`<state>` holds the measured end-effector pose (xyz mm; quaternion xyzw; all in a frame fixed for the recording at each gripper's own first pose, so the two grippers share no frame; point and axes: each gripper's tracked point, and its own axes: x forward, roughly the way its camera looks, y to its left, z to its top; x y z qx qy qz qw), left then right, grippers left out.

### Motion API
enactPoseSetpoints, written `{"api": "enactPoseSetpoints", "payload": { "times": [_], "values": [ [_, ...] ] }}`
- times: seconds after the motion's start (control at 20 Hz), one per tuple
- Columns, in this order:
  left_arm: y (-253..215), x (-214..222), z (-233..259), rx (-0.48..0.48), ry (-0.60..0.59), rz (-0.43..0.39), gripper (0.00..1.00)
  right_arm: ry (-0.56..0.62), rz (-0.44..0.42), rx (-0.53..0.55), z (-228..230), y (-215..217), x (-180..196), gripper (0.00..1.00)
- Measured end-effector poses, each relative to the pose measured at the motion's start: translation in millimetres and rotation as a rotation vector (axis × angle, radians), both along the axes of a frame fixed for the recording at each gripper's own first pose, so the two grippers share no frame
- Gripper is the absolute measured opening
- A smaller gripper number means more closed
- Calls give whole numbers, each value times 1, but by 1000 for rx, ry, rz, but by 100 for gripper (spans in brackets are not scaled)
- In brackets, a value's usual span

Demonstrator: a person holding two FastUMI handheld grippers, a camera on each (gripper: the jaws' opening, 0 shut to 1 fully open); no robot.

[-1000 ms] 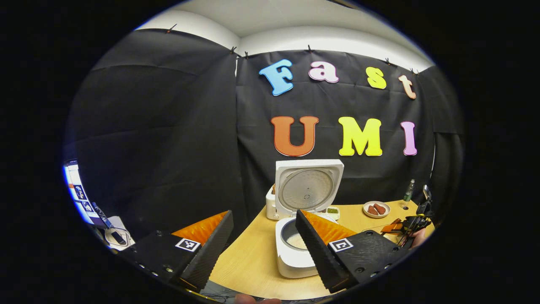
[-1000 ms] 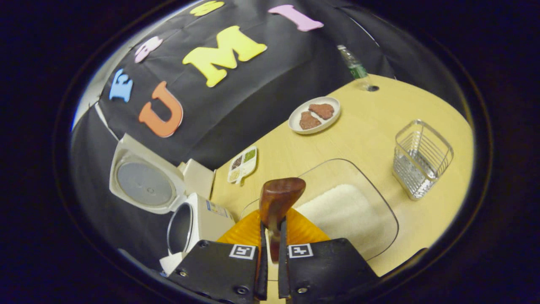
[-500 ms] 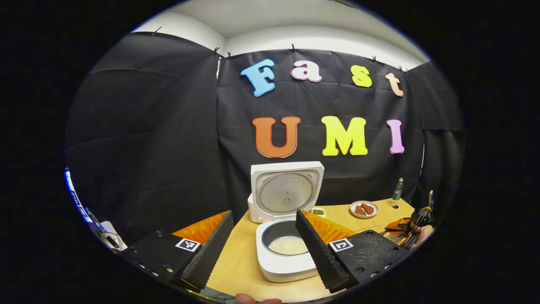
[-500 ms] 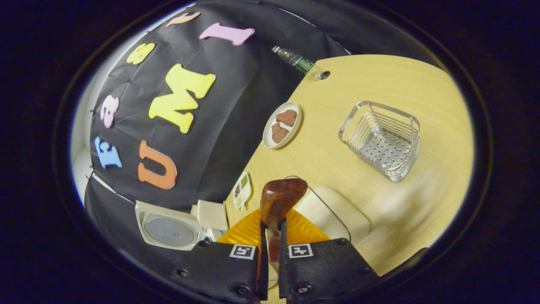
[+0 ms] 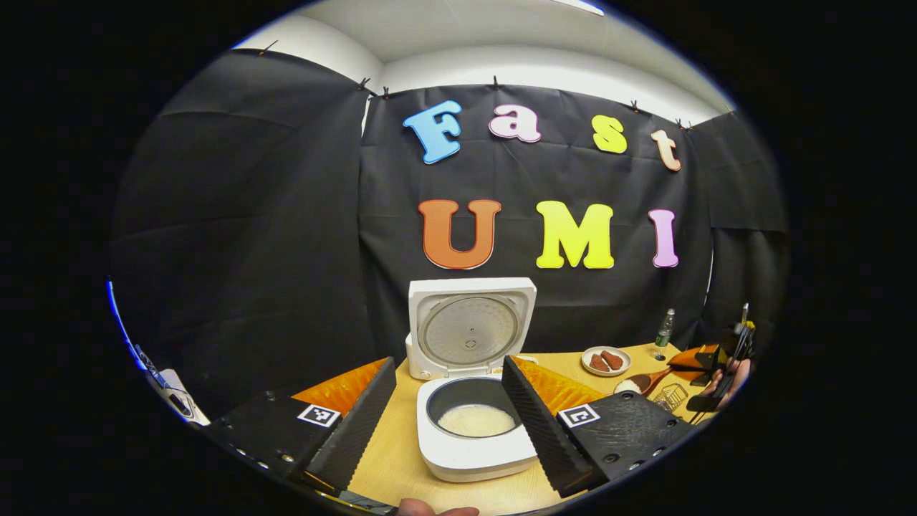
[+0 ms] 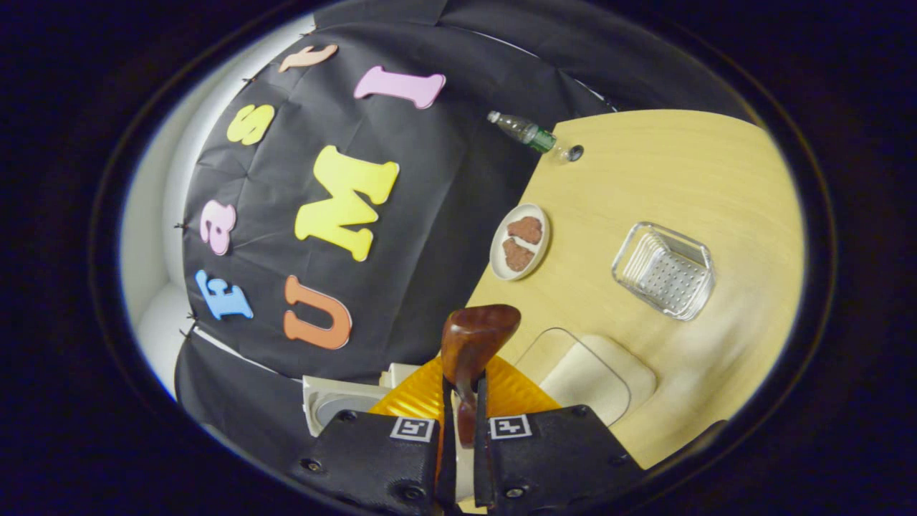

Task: Close the left gripper, press the button to open the rice cooker; take a wooden spoon from the chopstick holder with the right hand, scoop a spoonful of rice and pour it into the rice cooker, then put the wooden spoon back into the chopstick holder.

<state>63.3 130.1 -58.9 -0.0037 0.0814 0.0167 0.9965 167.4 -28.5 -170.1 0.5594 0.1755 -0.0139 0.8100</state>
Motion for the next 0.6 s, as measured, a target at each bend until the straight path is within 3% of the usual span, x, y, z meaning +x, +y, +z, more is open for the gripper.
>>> {"api": "enactPoseSetpoints", "payload": {
  "times": [0.3,0.6],
  "values": [
    [40,-24,-6,13,-16,60,95,-90,142,-39,64,91,33,15],
    [93,-60,-17,22,-3,166,95,-91,293,-184,65,189,69,14]
  ]
}}
